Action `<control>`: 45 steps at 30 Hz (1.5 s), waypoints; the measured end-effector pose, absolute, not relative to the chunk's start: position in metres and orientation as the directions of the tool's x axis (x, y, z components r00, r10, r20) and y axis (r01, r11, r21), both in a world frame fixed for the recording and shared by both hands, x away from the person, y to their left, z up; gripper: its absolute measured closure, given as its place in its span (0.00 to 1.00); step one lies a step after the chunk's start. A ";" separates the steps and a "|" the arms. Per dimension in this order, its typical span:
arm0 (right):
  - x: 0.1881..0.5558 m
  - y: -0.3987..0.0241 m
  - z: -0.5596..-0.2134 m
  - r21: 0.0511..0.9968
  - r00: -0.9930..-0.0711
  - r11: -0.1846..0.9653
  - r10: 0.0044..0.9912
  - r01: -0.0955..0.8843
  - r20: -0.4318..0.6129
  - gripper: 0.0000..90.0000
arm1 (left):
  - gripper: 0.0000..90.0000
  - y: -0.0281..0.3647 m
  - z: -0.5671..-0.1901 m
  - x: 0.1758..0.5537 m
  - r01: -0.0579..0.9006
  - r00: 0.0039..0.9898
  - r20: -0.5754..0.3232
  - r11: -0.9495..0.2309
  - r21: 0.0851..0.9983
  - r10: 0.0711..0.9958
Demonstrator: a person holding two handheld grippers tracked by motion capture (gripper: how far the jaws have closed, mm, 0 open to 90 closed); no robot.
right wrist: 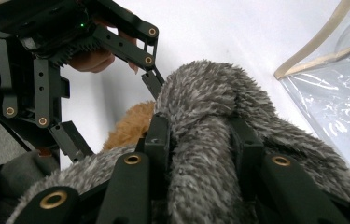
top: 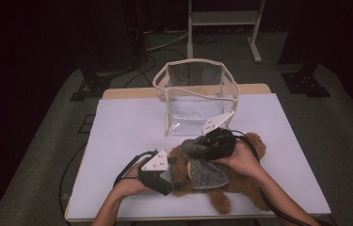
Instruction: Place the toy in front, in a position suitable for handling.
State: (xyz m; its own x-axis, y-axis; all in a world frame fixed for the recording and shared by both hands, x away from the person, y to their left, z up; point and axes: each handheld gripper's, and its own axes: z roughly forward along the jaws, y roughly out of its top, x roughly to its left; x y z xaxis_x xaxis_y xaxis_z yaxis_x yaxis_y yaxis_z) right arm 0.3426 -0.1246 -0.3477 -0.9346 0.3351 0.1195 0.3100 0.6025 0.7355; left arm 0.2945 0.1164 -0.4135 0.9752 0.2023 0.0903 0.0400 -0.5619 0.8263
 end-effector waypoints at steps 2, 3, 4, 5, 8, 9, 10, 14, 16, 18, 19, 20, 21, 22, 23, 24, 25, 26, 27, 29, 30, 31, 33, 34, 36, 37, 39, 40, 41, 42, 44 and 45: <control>0.342 -0.130 -0.347 0.734 -0.936 0.607 0.335 0.304 0.111 0.73 | 0.26 0.117 -0.413 0.294 0.035 0.975 0.095 -0.560 0.827 0.201; 0.342 -0.130 -0.347 0.734 -0.936 0.607 0.335 0.304 0.111 0.73 | 0.26 0.117 -0.413 0.294 0.035 0.975 0.095 -0.560 0.827 0.201; 0.339 -0.142 -0.345 0.722 -0.928 0.618 0.360 0.312 0.093 0.73 | 0.26 0.116 -0.413 0.293 0.032 0.975 0.099 -0.563 0.826 0.200; 0.338 -0.149 -0.345 0.714 -0.926 0.626 0.369 0.314 0.083 0.73 | 0.26 0.116 -0.413 0.293 0.033 0.974 0.100 -0.562 0.826 0.204; 0.331 -0.174 -0.344 0.723 -0.907 0.594 0.406 0.354 0.110 0.73 | 0.26 0.115 -0.413 0.292 0.033 0.973 0.103 -0.564 0.825 0.208; 0.331 -0.174 -0.344 0.723 -0.907 0.594 0.406 0.354 0.110 0.73 | 0.25 0.115 -0.413 0.292 0.033 0.973 0.103 -0.564 0.825 0.208; 0.328 -0.182 -0.344 0.731 -0.903 0.582 0.416 0.357 0.110 0.73 | 0.25 0.115 -0.413 0.292 0.035 0.973 0.102 -0.564 0.825 0.209; 0.310 -0.222 -0.335 0.752 -0.878 0.541 0.468 0.376 0.102 0.73 | 0.25 0.114 -0.413 0.293 0.037 0.972 0.102 -0.568 0.822 0.210; 0.306 -0.229 -0.332 0.755 -0.874 0.538 0.477 0.375 0.094 0.73 | 0.25 0.114 -0.413 0.293 0.037 0.972 0.101 -0.566 0.823 0.210; 0.296 -0.250 -0.324 0.760 -0.856 0.525 0.510 0.383 0.079 0.73 | 0.25 0.114 -0.413 0.294 0.037 0.973 0.100 -0.567 0.823 0.209; 0.294 -0.256 -0.322 0.763 -0.851 0.520 0.521 0.384 0.073 0.72 | 0.25 0.114 -0.413 0.294 0.035 0.973 0.103 -0.569 0.822 0.207; 0.292 -0.261 -0.320 0.763 -0.846 0.517 0.528 0.387 0.070 0.72 | 0.25 0.114 -0.413 0.294 0.033 0.973 0.104 -0.570 0.821 0.206; 0.292 -0.261 -0.320 0.763 -0.846 0.517 0.528 0.387 0.070 0.72 | 0.25 0.114 -0.413 0.294 0.033 0.973 0.104 -0.570 0.821 0.206; 0.288 -0.275 -0.316 0.769 -0.828 0.501 0.556 0.397 0.065 0.72 | 0.25 0.114 -0.412 0.294 0.034 0.973 0.105 -0.572 0.820 0.207; 0.287 -0.280 -0.316 0.771 -0.823 0.493 0.564 0.404 0.071 0.72 | 0.25 0.114 -0.412 0.293 0.037 0.972 0.102 -0.569 0.822 0.210; 0.286 -0.284 -0.316 0.769 -0.818 0.490 0.570 0.410 0.073 0.72 | 0.25 0.114 -0.412 0.293 0.037 0.972 0.102 -0.569 0.821 0.210; 0.286 -0.288 -0.317 0.769 -0.810 0.483 0.581 0.419 0.076 0.72 | 0.25 0.114 -0.412 0.293 0.037 0.972 0.101 -0.569 0.822 0.210; 0.287 -0.291 -0.318 0.771 -0.806 0.474 0.586 0.425 0.083 0.72 | 0.25 0.114 -0.412 0.294 0.037 0.973 0.101 -0.569 0.821 0.209; 0.288 -0.293 -0.320 0.773 -0.803 0.465 0.588 0.431 0.095 0.72 | 0.25 0.114 -0.412 0.294 0.038 0.972 0.101 -0.569 0.822 0.210; 0.291 -0.293 -0.323 0.774 -0.803 0.459 0.588 0.435 0.103 0.72 | 0.25 0.114 -0.412 0.294 0.038 0.972 0.101 -0.569 0.821 0.211; 0.297 -0.289 -0.330 0.773 -0.803 0.453 0.584 0.444 0.120 0.72 | 0.25 0.114 -0.412 0.294 0.036 0.972 0.104 -0.572 0.819 0.210; 0.301 -0.285 -0.335 0.769 -0.808 0.454 0.574 0.449 0.133 0.72 | 0.25 0.114 -0.411 0.294 0.035 0.972 0.105 -0.572 0.819 0.210; 0.311 -0.273 -0.344 0.764 -0.819 0.461 0.554 0.451 0.150 0.72 | 0.25 0.115 -0.411 0.295 0.037 0.971 0.103 -0.568 0.822 0.214; 0.315 -0.267 -0.348 0.763 -0.825 0.461 0.542 0.452 0.161 0.72 | 0.25 0.115 -0.411 0.295 0.045 0.971 0.097 -0.565 0.824 0.219; 0.321 -0.254 -0.353 0.770 -0.834 0.457 0.524 0.446 0.172 0.72 | 0.24 0.115 -0.411 0.296 0.045 0.970 0.101 -0.568 0.822 0.223; 0.323 -0.249 -0.354 0.775 -0.837 0.453 0.519 0.440 0.172 0.72 | 0.23 0.116 -0.410 0.297 0.054 0.968 0.095 -0.564 0.824 0.231; 0.327 -0.239 -0.355 0.785 -0.848 0.445 0.498 0.431 0.183 0.72 | 0.19 0.117 -0.408 0.299 0.074 0.964 0.080 -0.549 0.832 0.252; 0.327 -0.234 -0.357 0.785 -0.853 0.448 0.489 0.427 0.185 0.72 | 0.16 0.116 -0.407 0.299 0.083 0.962 0.076 -0.544 0.835 0.263; 0.327 -0.234 -0.357 0.785 -0.853 0.448 0.489 0.427 0.185 0.72 | 0.13 0.116 -0.407 0.299 0.083 0.962 0.076 -0.544 0.835 0.263; 0.325 -0.228 -0.362 0.787 -0.859 0.448 0.475 0.424 0.192 0.72 | 0.11 0.115 -0.404 0.300 0.094 0.957 0.073 -0.540 0.837 0.279; 0.320 -0.226 -0.365 0.791 -0.863 0.449 0.471 0.415 0.186 0.72 | 0.11 0.111 -0.401 0.302 0.093 0.959 0.065 -0.526 0.845 0.275; 0.317 -0.226 -0.366 0.796 -0.863 0.444 0.471 0.412 0.184 0.72 | 0.11 0.108 -0.400 0.302 0.092 0.961 0.063 -0.524 0.846 0.270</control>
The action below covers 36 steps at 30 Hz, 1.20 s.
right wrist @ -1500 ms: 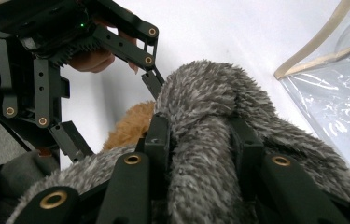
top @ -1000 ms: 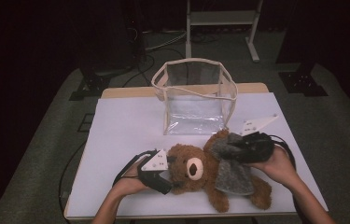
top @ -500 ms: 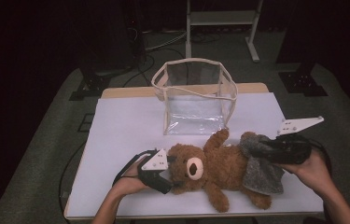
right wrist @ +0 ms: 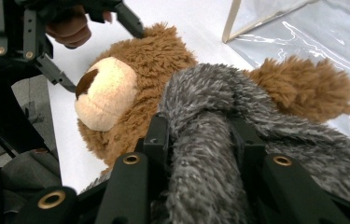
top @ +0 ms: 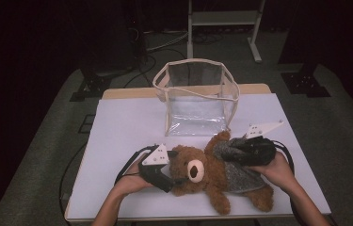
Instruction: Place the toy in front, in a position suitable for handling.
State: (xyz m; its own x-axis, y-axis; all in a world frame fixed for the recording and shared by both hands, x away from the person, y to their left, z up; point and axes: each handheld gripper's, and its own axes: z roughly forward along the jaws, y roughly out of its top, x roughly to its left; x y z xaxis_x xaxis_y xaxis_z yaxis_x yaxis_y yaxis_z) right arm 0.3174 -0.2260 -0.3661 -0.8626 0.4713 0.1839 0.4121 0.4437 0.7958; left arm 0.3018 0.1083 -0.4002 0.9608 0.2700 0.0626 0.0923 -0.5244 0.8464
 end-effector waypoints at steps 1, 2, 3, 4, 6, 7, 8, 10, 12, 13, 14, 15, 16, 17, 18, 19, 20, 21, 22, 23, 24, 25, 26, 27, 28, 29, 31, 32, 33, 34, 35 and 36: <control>0.313 -0.228 -0.367 0.801 -0.864 0.439 0.470 0.407 0.182 0.72 | 0.11 0.104 -0.399 0.302 0.088 0.963 0.061 -0.523 0.848 0.261; 0.308 -0.230 -0.368 0.808 -0.865 0.431 0.467 0.402 0.182 0.72 | 0.11 0.101 -0.399 0.301 0.082 0.966 0.063 -0.525 0.847 0.252; 0.304 -0.232 -0.369 0.812 -0.867 0.427 0.465 0.399 0.182 0.72 | 0.11 0.101 -0.399 0.301 0.082 0.966 0.063 -0.525 0.847 0.252; 0.298 -0.236 -0.370 0.818 -0.868 0.419 0.462 0.395 0.183 0.72 | 0.11 0.095 -0.399 0.299 0.060 0.967 0.082 -0.531 0.845 0.239; 0.294 -0.241 -0.370 0.820 -0.866 0.416 0.466 0.393 0.179 0.72 | 0.11 0.094 -0.398 0.299 0.052 0.968 0.090 -0.532 0.845 0.236; 0.288 -0.250 -0.371 0.824 -0.860 0.404 0.477 0.398 0.182 0.72 | 0.11 0.093 -0.398 0.298 0.046 0.970 0.092 -0.537 0.842 0.227; 0.287 -0.256 -0.370 0.823 -0.856 0.403 0.484 0.401 0.181 0.72 | 0.12 0.092 -0.398 0.298 0.045 0.970 0.092 -0.540 0.840 0.223; 0.288 -0.265 -0.368 0.819 -0.846 0.400 0.502 0.411 0.180 0.72 | 0.14 0.092 -0.398 0.298 0.042 0.971 0.095 -0.549 0.835 0.219; 0.292 -0.268 -0.365 0.813 -0.838 0.400 0.514 0.423 0.183 0.72 | 0.14 0.091 -0.398 0.298 0.043 0.971 0.095 -0.552 0.832 0.219; 0.292 -0.268 -0.365 0.813 -0.838 0.400 0.514 0.423 0.183 0.72 | 0.14 0.089 -0.398 0.299 0.041 0.971 0.098 -0.559 0.828 0.218; 0.302 -0.265 -0.363 0.811 -0.836 0.408 0.523 0.420 0.170 0.72 | 0.13 0.088 -0.398 0.301 0.038 0.970 0.106 -0.573 0.818 0.217; 0.307 -0.262 -0.362 0.808 -0.834 0.416 0.528 0.418 0.159 0.72 | 0.13 0.088 -0.399 0.302 0.043 0.970 0.103 -0.573 0.819 0.220; 0.312 -0.259 -0.361 0.806 -0.833 0.418 0.530 0.419 0.159 0.72 | 0.13 0.089 -0.399 0.302 0.055 0.969 0.093 -0.568 0.821 0.228; 0.319 -0.257 -0.362 0.805 -0.834 0.413 0.525 0.426 0.172 0.72 | 0.13 0.089 -0.400 0.302 0.059 0.968 0.091 -0.568 0.821 0.232; 0.323 -0.254 -0.364 0.801 -0.834 0.411 0.518 0.436 0.188 0.72 | 0.13 0.090 -0.400 0.302 0.060 0.968 0.092 -0.570 0.820 0.235; 0.324 -0.251 -0.366 0.801 -0.837 0.410 0.510 0.437 0.196 0.71 | 0.13 0.091 -0.399 0.302 0.056 0.967 0.100 -0.576 0.815 0.235; 0.324 -0.249 -0.369 0.801 -0.841 0.410 0.502 0.436 0.201 0.71 | 0.12 0.091 -0.399 0.301 0.056 0.966 0.102 -0.578 0.814 0.237; 0.323 -0.248 -0.371 0.802 -0.845 0.412 0.497 0.432 0.200 0.71 | 0.11 0.091 -0.398 0.300 0.059 0.965 0.099 -0.573 0.817 0.241; 0.323 -0.248 -0.371 0.802 -0.845 0.412 0.497 0.432 0.200 0.71 | 0.10 0.091 -0.398 0.300 0.059 0.965 0.099 -0.573 0.817 0.241; 0.313 -0.248 -0.373 0.809 -0.851 0.412 0.489 0.419 0.191 0.71 | 0.10 0.091 -0.395 0.299 0.058 0.967 0.096 -0.568 0.821 0.238; 0.313 -0.248 -0.373 0.809 -0.851 0.412 0.489 0.419 0.191 0.71 | 0.10 0.091 -0.393 0.299 0.058 0.968 0.090 -0.558 0.828 0.235; 0.303 -0.250 -0.376 0.818 -0.854 0.404 0.486 0.411 0.189 0.71 | 0.10 0.091 -0.389 0.298 0.062 0.969 0.078 -0.537 0.842 0.234; 0.299 -0.251 -0.377 0.822 -0.855 0.400 0.483 0.406 0.188 0.71 | 0.10 0.090 -0.387 0.297 0.063 0.970 0.070 -0.521 0.851 0.232; 0.299 -0.251 -0.377 0.822 -0.855 0.400 0.483 0.406 0.188 0.71 | 0.10 0.090 -0.387 0.297 0.063 0.970 0.070 -0.521 0.851 0.232; 0.285 -0.252 -0.380 0.835 -0.857 0.388 0.484 0.390 0.175 0.72 | 0.10 0.086 -0.384 0.297 0.057 0.970 0.072 -0.507 0.860 0.232; 0.280 -0.252 -0.381 0.838 -0.859 0.390 0.484 0.381 0.165 0.72 | 0.10 0.084 -0.383 0.297 0.059 0.972 0.068 -0.509 0.859 0.227; 0.271 -0.252 -0.381 0.841 -0.860 0.394 0.489 0.369 0.148 0.72 | 0.09 0.080 -0.383 0.297 0.055 0.977 0.062 -0.525 0.850 0.202; 0.271 -0.252 -0.381 0.841 -0.860 0.394 0.489 0.369 0.148 0.72 | 0.10 0.080 -0.383 0.297 0.055 0.977 0.062 -0.525 0.850 0.202; 0.269 -0.252 -0.380 0.841 -0.860 0.398 0.490 0.367 0.144 0.72 | 0.10 0.078 -0.384 0.297 0.051 0.981 0.058 -0.531 0.846 0.187; 0.267 -0.253 -0.379 0.839 -0.860 0.402 0.491 0.365 0.139 0.72 | 0.12 0.077 -0.384 0.297 0.050 0.983 0.053 -0.533 0.845 0.176; 0.267 -0.254 -0.377 0.839 -0.861 0.406 0.491 0.362 0.134 0.72 | 0.15 0.077 -0.383 0.296 0.047 0.983 0.056 -0.538 0.842 0.173; 0.268 -0.256 -0.373 0.836 -0.861 0.411 0.491 0.363 0.133 0.72 | 0.15 0.077 -0.383 0.296 0.051 0.984 0.052 -0.543 0.838 0.173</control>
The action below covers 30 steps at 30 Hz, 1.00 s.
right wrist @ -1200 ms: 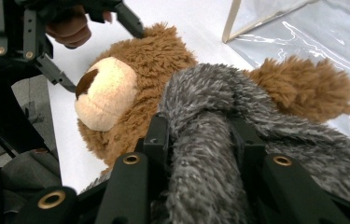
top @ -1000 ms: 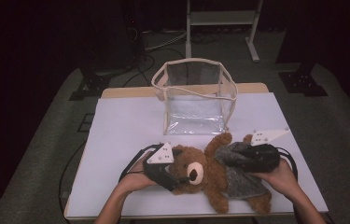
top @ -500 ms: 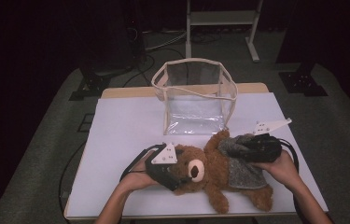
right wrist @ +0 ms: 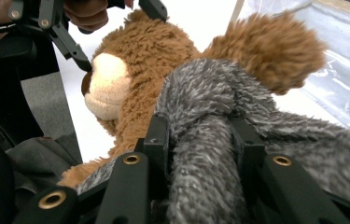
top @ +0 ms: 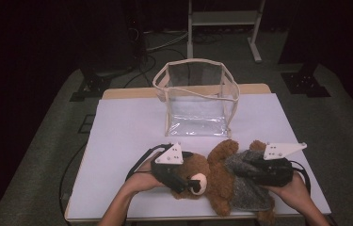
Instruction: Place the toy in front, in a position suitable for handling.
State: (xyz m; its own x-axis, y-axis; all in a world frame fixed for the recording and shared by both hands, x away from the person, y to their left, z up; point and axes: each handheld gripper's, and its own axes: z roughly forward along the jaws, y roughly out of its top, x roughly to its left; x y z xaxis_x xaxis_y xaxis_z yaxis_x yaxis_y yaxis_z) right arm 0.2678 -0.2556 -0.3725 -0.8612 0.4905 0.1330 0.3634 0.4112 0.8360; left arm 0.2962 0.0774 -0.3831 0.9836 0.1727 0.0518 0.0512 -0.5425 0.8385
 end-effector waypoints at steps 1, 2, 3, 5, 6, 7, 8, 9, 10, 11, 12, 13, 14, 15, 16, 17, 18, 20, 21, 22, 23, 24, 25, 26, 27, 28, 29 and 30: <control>0.272 -0.260 -0.363 0.839 -0.857 0.417 0.504 0.349 0.106 0.72 | 0.16 0.078 -0.383 0.297 0.065 0.984 0.037 -0.552 0.832 0.172; 0.274 -0.262 -0.360 0.843 -0.852 0.415 0.515 0.343 0.093 0.72 | 0.16 0.078 -0.383 0.298 0.065 0.985 0.034 -0.553 0.831 0.167; 0.279 -0.265 -0.355 0.848 -0.844 0.402 0.528 0.346 0.094 0.72 | 0.16 0.078 -0.384 0.298 0.067 0.986 0.030 -0.551 0.832 0.165; 0.290 -0.268 -0.350 0.850 -0.835 0.388 0.541 0.355 0.102 0.72 | 0.16 0.078 -0.384 0.299 0.066 0.986 0.030 -0.552 0.831 0.163; 0.295 -0.267 -0.348 0.846 -0.834 0.392 0.541 0.361 0.105 0.72 | 0.16 0.078 -0.384 0.299 0.065 0.986 0.031 -0.551 0.832 0.162; 0.299 -0.265 -0.349 0.842 -0.835 0.395 0.538 0.368 0.112 0.72 | 0.16 0.078 -0.384 0.299 0.064 0.986 0.030 -0.550 0.833 0.161; 0.301 -0.262 -0.350 0.837 -0.837 0.401 0.535 0.373 0.116 0.72 | 0.16 0.078 -0.384 0.299 0.064 0.986 0.030 -0.550 0.833 0.161; 0.304 -0.257 -0.354 0.826 -0.841 0.416 0.527 0.380 0.121 0.72 | 0.16 0.079 -0.384 0.299 0.064 0.986 0.030 -0.546 0.835 0.161; 0.304 -0.254 -0.357 0.820 -0.846 0.427 0.519 0.381 0.123 0.72 | 0.16 0.079 -0.384 0.299 0.064 0.986 0.030 -0.546 0.835 0.161; 0.304 -0.250 -0.361 0.813 -0.851 0.437 0.509 0.384 0.129 0.72 | 0.15 0.080 -0.383 0.299 0.053 0.986 0.045 -0.551 0.833 0.163; 0.301 -0.247 -0.367 0.813 -0.854 0.437 0.504 0.385 0.133 0.71 | 0.14 0.080 -0.383 0.299 0.053 0.986 0.045 -0.551 0.833 0.163; 0.299 -0.246 -0.369 0.816 -0.853 0.433 0.504 0.384 0.133 0.71 | 0.12 0.081 -0.382 0.298 0.049 0.984 0.058 -0.564 0.825 0.171; 0.299 -0.246 -0.369 0.816 -0.853 0.433 0.504 0.384 0.133 0.71 | 0.11 0.081 -0.382 0.298 0.049 0.984 0.058 -0.564 0.825 0.171; 0.292 -0.247 -0.374 0.824 -0.846 0.412 0.514 0.388 0.141 0.72 | 0.10 0.083 -0.381 0.298 0.049 0.982 0.064 -0.568 0.822 0.177; 0.289 -0.248 -0.375 0.824 -0.846 0.414 0.514 0.387 0.139 0.72 | 0.09 0.084 -0.380 0.299 0.057 0.981 0.061 -0.573 0.818 0.184; 0.286 -0.250 -0.375 0.823 -0.847 0.415 0.513 0.388 0.140 0.72 | 0.07 0.085 -0.380 0.299 0.063 0.981 0.056 -0.575 0.816 0.187; 0.283 -0.251 -0.376 0.824 -0.847 0.415 0.512 0.387 0.140 0.72 | 0.07 0.086 -0.380 0.299 0.075 0.980 0.046 -0.570 0.818 0.195; 0.277 -0.252 -0.377 0.819 -0.849 0.419 0.508 0.392 0.147 0.72 | 0.07 0.087 -0.380 0.299 0.079 0.978 0.045 -0.567 0.820 0.202; 0.274 -0.253 -0.378 0.819 -0.851 0.419 0.504 0.392 0.149 0.72 | 0.07 0.090 -0.380 0.302 0.112 0.976 0.011 -0.548 0.829 0.217; 0.271 -0.254 -0.378 0.820 -0.852 0.420 0.503 0.390 0.148 0.72 | 0.07 0.090 -0.381 0.303 0.126 0.976 -0.008 -0.535 0.835 0.218; 0.271 -0.254 -0.378 0.820 -0.852 0.420 0.503 0.390 0.148 0.72 | 0.07 0.090 -0.381 0.303 0.126 0.976 -0.008 -0.535 0.835 0.218; 0.269 -0.254 -0.379 0.820 -0.852 0.420 0.502 0.389 0.147 0.72 | 0.07 0.091 -0.382 0.304 0.139 0.975 -0.024 -0.531 0.836 0.219; 0.265 -0.255 -0.380 0.822 -0.851 0.417 0.504 0.387 0.145 0.72 | 0.07 0.091 -0.383 0.305 0.151 0.975 -0.036 -0.535 0.831 0.218; 0.263 -0.255 -0.380 0.823 -0.851 0.414 0.505 0.388 0.147 0.72 | 0.07 0.089 -0.386 0.306 0.158 0.976 -0.047 -0.540 0.827 0.213; 0.262 -0.255 -0.381 0.825 -0.851 0.413 0.504 0.386 0.146 0.72 | 0.07 0.088 -0.388 0.306 0.165 0.977 -0.059 -0.546 0.822 0.206; 0.261 -0.256 -0.382 0.826 -0.851 0.410 0.503 0.388 0.151 0.72 | 0.07 0.085 -0.390 0.307 0.177 0.977 -0.075 -0.550 0.817 0.202; 0.260 -0.256 -0.383 0.825 -0.851 0.405 0.501 0.393 0.160 0.72 | 0.07 0.082 -0.393 0.308 0.198 0.975 -0.103 -0.560 0.804 0.197; 0.259 -0.256 -0.384 0.823 -0.852 0.406 0.497 0.397 0.166 0.72 | 0.07 0.080 -0.394 0.310 0.208 0.975 -0.120 -0.567 0.797 0.189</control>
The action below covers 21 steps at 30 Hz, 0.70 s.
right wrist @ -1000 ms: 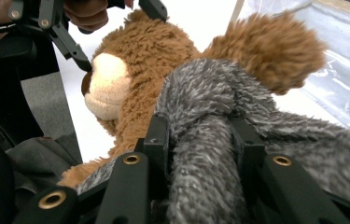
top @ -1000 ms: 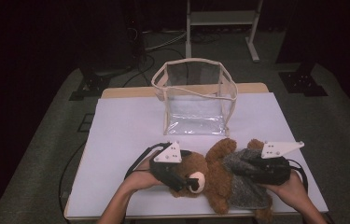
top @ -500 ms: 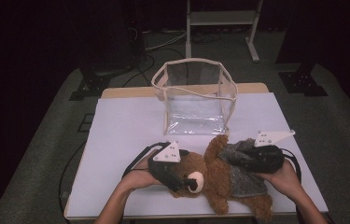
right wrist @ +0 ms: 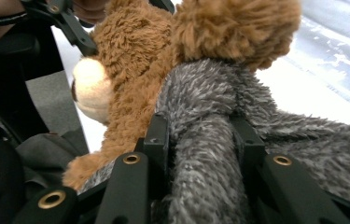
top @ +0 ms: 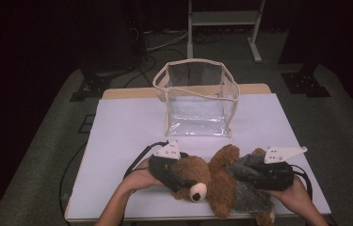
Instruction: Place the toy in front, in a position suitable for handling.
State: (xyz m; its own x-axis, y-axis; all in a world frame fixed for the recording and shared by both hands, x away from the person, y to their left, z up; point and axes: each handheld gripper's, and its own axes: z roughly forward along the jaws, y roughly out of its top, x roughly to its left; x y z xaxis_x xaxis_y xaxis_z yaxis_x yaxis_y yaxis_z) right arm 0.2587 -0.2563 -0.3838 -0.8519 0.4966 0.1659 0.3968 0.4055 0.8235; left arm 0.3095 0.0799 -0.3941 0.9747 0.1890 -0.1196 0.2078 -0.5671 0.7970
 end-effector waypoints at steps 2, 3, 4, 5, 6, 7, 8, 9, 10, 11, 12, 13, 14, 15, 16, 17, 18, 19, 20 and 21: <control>0.257 -0.257 -0.384 0.823 -0.853 0.407 0.494 0.396 0.166 0.72 | 0.06 0.078 -0.395 0.311 0.213 0.975 -0.132 -0.572 0.792 0.180; 0.256 -0.257 -0.384 0.822 -0.854 0.408 0.493 0.397 0.168 0.72 | 0.06 0.077 -0.396 0.312 0.220 0.974 -0.145 -0.579 0.785 0.173; 0.254 -0.258 -0.385 0.823 -0.853 0.404 0.493 0.398 0.170 0.72 | 0.12 0.077 -0.396 0.314 0.225 0.974 -0.159 -0.586 0.778 0.163; 0.254 -0.258 -0.386 0.825 -0.852 0.400 0.495 0.398 0.171 0.72 | 0.18 0.076 -0.393 0.315 0.220 0.975 -0.151 -0.597 0.772 0.165; 0.254 -0.259 -0.386 0.829 -0.851 0.394 0.496 0.398 0.173 0.72 | 0.27 0.076 -0.392 0.314 0.210 0.977 -0.135 -0.603 0.769 0.168; 0.254 -0.259 -0.387 0.831 -0.849 0.387 0.498 0.400 0.177 0.72 | 0.33 0.076 -0.390 0.314 0.194 0.979 -0.116 -0.614 0.765 0.165; 0.255 -0.259 -0.387 0.833 -0.848 0.384 0.500 0.399 0.175 0.72 | 0.39 0.076 -0.388 0.313 0.183 0.981 -0.098 -0.615 0.767 0.169; 0.256 -0.259 -0.387 0.836 -0.847 0.380 0.502 0.397 0.174 0.72 | 0.42 0.076 -0.386 0.313 0.176 0.981 -0.082 -0.617 0.767 0.178; 0.258 -0.259 -0.387 0.840 -0.844 0.370 0.506 0.397 0.176 0.72 | 0.45 0.077 -0.384 0.314 0.170 0.980 -0.069 -0.617 0.768 0.185; 0.261 -0.260 -0.386 0.843 -0.844 0.369 0.508 0.392 0.170 0.72 | 0.47 0.077 -0.382 0.316 0.169 0.980 -0.063 -0.617 0.769 0.189; 0.261 -0.260 -0.386 0.843 -0.844 0.369 0.508 0.392 0.170 0.72 | 0.48 0.077 -0.382 0.316 0.169 0.980 -0.063 -0.617 0.769 0.189; 0.269 -0.261 -0.384 0.850 -0.838 0.352 0.518 0.392 0.172 0.72 | 0.50 0.077 -0.380 0.318 0.166 0.979 -0.054 -0.614 0.772 0.197; 0.276 -0.260 -0.383 0.854 -0.836 0.345 0.521 0.391 0.173 0.72 | 0.50 0.078 -0.375 0.324 0.156 0.978 -0.031 -0.625 0.765 0.206; 0.282 -0.259 -0.381 0.855 -0.833 0.340 0.527 0.390 0.170 0.73 | 0.51 0.078 -0.374 0.327 0.155 0.978 -0.027 -0.627 0.763 0.208; 0.286 -0.257 -0.380 0.854 -0.832 0.340 0.527 0.393 0.173 0.73 | 0.51 0.078 -0.374 0.327 0.155 0.978 -0.027 -0.627 0.763 0.208; 0.293 -0.255 -0.378 0.852 -0.836 0.345 0.519 0.394 0.176 0.73 | 0.51 0.080 -0.371 0.334 0.141 0.978 -0.004 -0.646 0.751 0.209; 0.296 -0.253 -0.376 0.853 -0.837 0.346 0.519 0.392 0.174 0.73 | 0.51 0.081 -0.370 0.337 0.133 0.977 0.011 -0.650 0.748 0.213; 0.302 -0.249 -0.374 0.852 -0.839 0.351 0.517 0.389 0.170 0.73 | 0.51 0.083 -0.369 0.340 0.126 0.977 0.021 -0.658 0.743 0.210; 0.307 -0.246 -0.373 0.851 -0.842 0.355 0.513 0.386 0.168 0.73 | 0.51 0.085 -0.367 0.341 0.116 0.977 0.035 -0.666 0.737 0.210; 0.311 -0.242 -0.372 0.850 -0.845 0.360 0.509 0.385 0.167 0.73 | 0.51 0.087 -0.366 0.342 0.111 0.976 0.046 -0.669 0.735 0.212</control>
